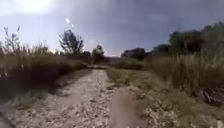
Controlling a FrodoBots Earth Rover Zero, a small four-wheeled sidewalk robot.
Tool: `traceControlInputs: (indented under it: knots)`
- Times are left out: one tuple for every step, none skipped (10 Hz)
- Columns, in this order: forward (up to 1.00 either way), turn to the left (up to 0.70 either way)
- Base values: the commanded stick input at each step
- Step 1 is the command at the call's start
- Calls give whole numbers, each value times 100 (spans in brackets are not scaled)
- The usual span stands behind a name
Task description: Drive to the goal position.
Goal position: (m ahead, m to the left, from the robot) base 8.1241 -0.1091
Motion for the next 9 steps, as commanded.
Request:
traceControlInputs:
  knots:
    - [85,34]
    - [85,22]
    - [85,1]
    - [85,0]
    - [85,0]
    - [85,0]
    - [85,0]
    - [85,0]
    - [85,0]
